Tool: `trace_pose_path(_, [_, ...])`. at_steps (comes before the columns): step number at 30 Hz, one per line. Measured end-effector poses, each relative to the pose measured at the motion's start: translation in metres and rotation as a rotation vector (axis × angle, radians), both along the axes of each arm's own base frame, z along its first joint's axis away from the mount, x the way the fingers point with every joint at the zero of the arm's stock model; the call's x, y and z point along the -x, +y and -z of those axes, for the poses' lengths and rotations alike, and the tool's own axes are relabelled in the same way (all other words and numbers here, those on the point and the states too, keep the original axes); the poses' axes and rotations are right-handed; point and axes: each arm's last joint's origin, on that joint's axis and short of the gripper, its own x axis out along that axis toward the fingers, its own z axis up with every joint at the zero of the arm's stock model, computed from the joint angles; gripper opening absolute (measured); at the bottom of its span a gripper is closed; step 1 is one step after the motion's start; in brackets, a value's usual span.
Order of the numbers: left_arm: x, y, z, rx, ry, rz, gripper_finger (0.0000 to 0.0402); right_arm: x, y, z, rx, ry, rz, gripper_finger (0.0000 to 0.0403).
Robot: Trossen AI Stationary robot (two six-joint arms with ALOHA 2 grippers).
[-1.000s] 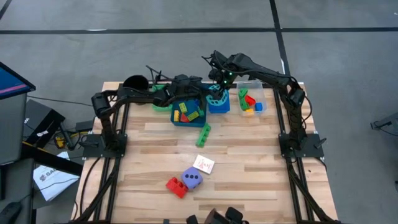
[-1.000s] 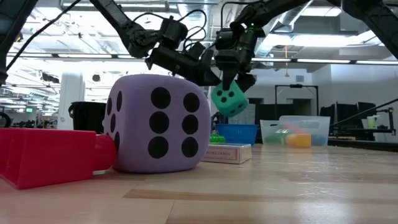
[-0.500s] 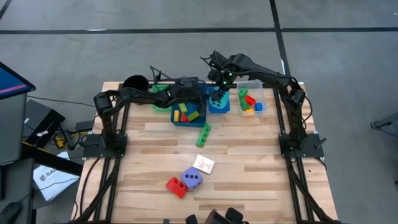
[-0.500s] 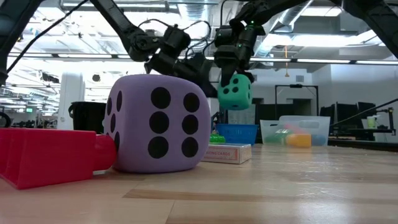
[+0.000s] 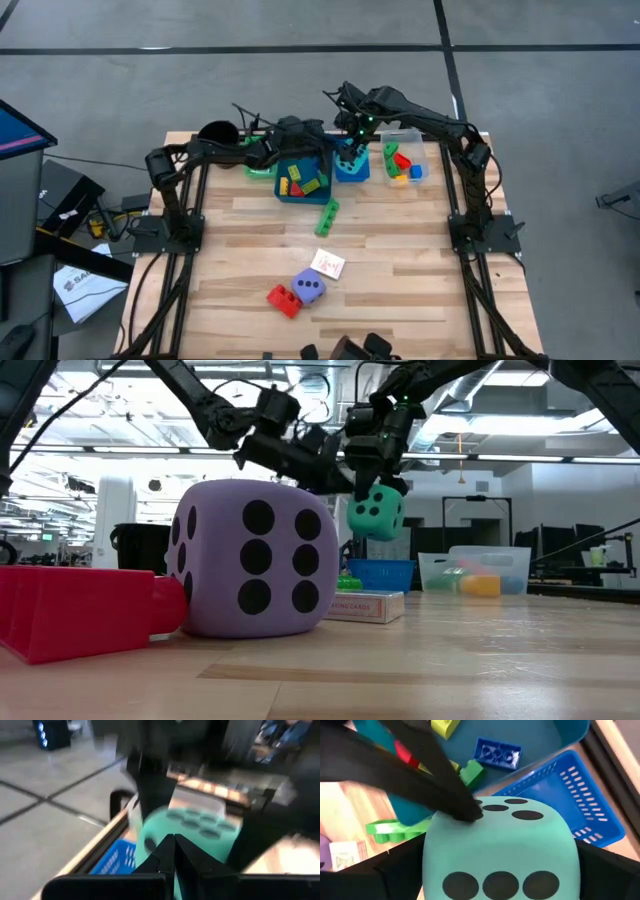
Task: Pick & Place Toys
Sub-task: Put the blue dice into the blue bin
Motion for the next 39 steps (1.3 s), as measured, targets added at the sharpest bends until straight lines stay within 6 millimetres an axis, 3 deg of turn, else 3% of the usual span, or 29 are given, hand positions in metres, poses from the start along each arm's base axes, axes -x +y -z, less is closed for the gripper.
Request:
trace_pose_path(8, [-0.002, -0.002, 0.011, 0.032, 0.037, 0.057, 0.0, 0.001, 0.001, 0.002, -0.012, 0.022, -0.003, 0.04])
trace_pose_path(13, [0.0, -0.002, -0.019, -0.02, -0.076, 0.072, 0.0, 0.0, 0.001, 0.0, -0.025, -0.01, -0.022, 0.04])
trace_pose_path(15, [-0.002, -0.002, -0.022, -0.018, -0.084, 0.099, 0.0, 0.0, 0.001, 0.0, -0.024, -0.01, -0.026, 0.04])
trace_pose_path(31, [-0.003, -0.011, -0.002, -0.014, 0.075, 0.249, 0.0, 0.0, 0.006, 0.001, -0.001, -0.004, -0.171, 0.04])
trace_pose_path(39, [-0.005, -0.005, 0.027, 0.055, 0.17, 0.241, 0.0, 0.0, 0.007, -0.003, -0.002, -0.003, -0.172, 0.04])
